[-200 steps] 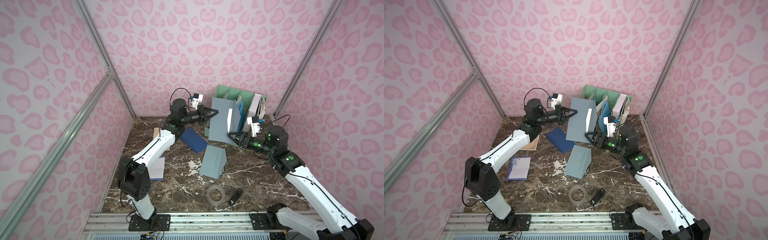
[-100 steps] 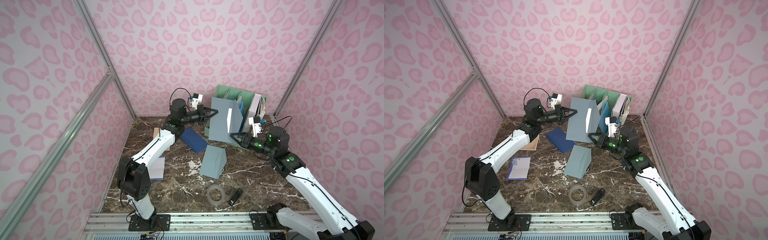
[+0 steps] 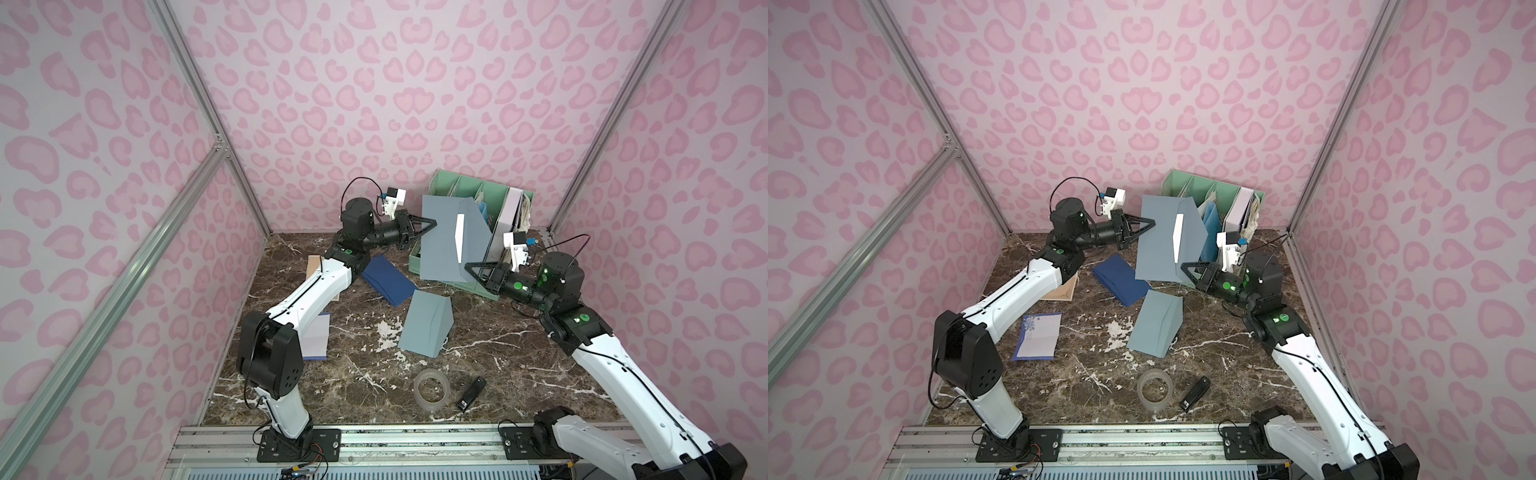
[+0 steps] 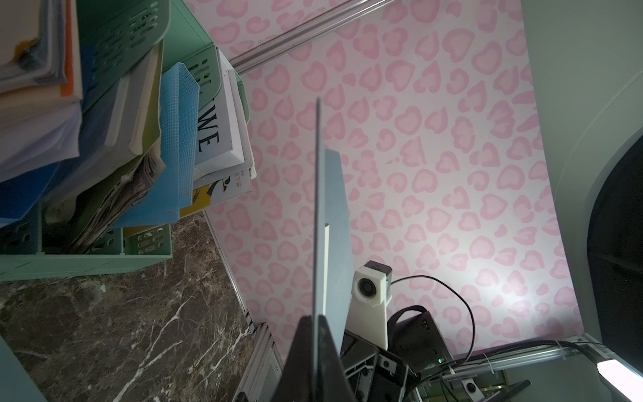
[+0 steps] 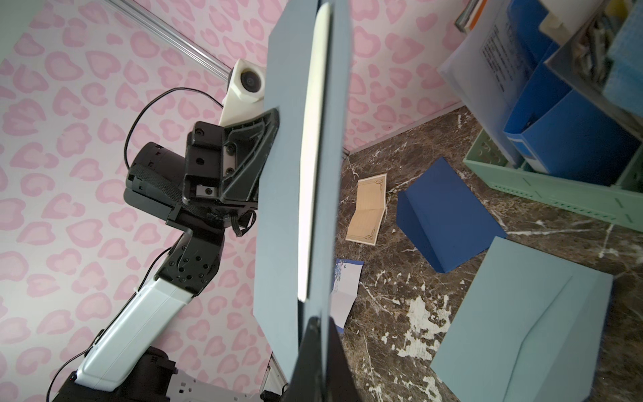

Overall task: Take the letter paper out of the envelope
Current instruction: Pick up the envelope from the center of the board, then take out the letter paper from the envelope.

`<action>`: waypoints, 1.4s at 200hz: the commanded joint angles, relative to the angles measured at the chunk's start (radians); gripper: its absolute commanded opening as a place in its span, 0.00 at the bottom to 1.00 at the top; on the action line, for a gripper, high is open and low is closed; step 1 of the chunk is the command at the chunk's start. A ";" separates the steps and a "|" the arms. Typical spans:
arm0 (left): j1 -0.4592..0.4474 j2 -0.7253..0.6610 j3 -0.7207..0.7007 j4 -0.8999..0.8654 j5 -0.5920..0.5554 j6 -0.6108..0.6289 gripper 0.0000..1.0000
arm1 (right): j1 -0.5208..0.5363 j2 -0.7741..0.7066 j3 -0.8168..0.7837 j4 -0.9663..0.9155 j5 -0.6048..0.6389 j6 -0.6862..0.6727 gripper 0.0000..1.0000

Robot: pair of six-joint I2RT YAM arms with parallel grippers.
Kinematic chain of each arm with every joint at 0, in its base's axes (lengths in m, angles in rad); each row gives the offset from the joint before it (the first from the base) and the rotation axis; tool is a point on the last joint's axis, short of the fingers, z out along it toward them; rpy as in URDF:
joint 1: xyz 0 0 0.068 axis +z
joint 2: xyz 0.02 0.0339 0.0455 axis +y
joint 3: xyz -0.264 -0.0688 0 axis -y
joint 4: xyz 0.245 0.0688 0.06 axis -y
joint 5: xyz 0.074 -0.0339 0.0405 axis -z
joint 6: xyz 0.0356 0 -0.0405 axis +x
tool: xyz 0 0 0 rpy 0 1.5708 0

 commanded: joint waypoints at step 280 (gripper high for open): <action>-0.197 0.135 0.668 -1.380 -0.586 0.592 0.61 | 0.569 0.315 0.505 -0.630 1.014 -0.834 0.00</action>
